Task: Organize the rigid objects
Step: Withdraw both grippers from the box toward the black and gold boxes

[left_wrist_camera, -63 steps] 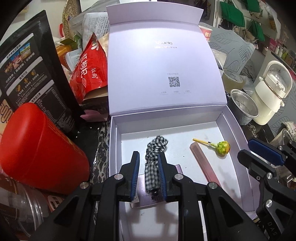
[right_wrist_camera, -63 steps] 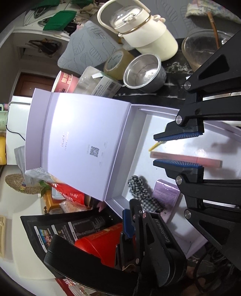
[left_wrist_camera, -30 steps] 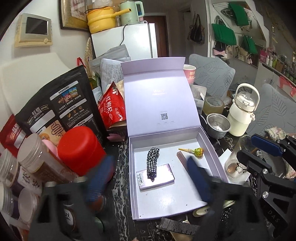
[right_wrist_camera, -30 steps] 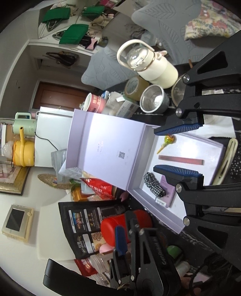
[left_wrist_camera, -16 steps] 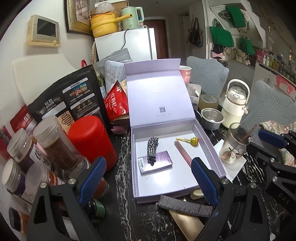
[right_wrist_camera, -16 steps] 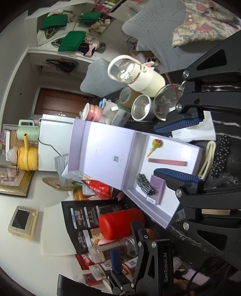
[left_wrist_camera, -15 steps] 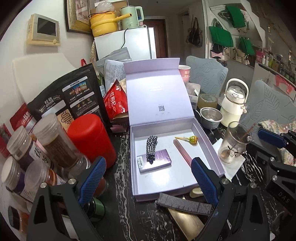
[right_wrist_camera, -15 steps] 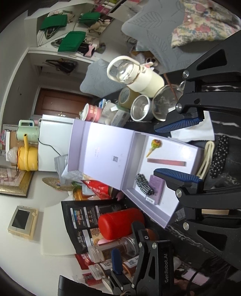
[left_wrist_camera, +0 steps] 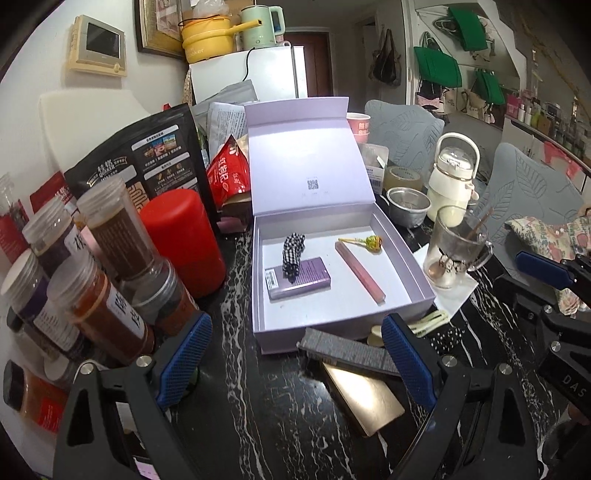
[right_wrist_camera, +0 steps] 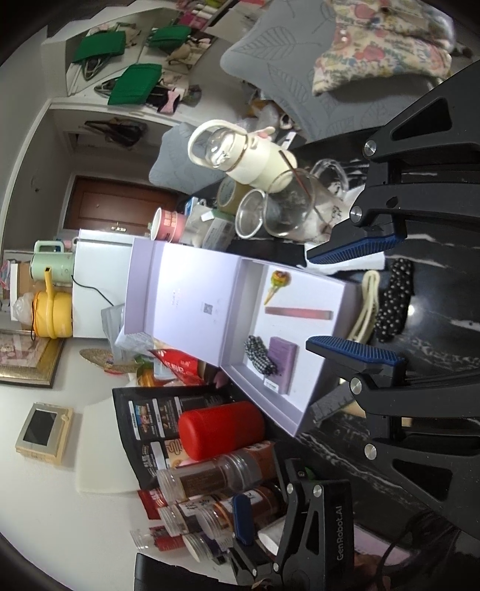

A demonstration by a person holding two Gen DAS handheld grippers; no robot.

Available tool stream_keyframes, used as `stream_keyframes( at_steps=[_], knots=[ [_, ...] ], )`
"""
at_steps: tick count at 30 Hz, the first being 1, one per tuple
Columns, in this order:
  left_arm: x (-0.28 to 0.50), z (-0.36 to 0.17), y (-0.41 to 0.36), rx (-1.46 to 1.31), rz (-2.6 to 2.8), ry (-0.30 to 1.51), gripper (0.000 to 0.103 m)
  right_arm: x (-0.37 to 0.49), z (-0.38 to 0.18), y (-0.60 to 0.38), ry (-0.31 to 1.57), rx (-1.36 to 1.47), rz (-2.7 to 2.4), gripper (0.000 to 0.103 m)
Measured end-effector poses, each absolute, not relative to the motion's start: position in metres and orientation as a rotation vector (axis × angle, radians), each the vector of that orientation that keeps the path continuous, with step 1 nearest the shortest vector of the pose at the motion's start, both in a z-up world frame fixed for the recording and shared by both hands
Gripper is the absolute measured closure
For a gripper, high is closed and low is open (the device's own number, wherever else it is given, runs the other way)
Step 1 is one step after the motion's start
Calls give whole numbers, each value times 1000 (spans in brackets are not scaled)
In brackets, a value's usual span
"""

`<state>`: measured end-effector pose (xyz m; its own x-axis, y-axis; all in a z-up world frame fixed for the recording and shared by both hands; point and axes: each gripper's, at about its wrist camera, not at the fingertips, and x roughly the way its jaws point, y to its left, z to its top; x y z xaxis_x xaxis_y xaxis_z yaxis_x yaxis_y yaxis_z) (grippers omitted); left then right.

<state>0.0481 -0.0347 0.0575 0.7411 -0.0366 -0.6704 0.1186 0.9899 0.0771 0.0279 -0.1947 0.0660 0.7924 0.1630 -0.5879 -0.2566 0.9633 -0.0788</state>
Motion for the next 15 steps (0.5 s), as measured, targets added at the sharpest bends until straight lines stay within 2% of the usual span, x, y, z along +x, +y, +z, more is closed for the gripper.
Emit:
stream_keyframes(
  at_steps=[9, 15],
  knots=[
    [27, 34, -27, 91, -90, 770, 8, 9, 46, -190, 648, -141, 257, 62],
    [18, 18, -18, 52, -87, 797, 8, 6, 26, -187, 696, -122, 286, 55]
  ],
)
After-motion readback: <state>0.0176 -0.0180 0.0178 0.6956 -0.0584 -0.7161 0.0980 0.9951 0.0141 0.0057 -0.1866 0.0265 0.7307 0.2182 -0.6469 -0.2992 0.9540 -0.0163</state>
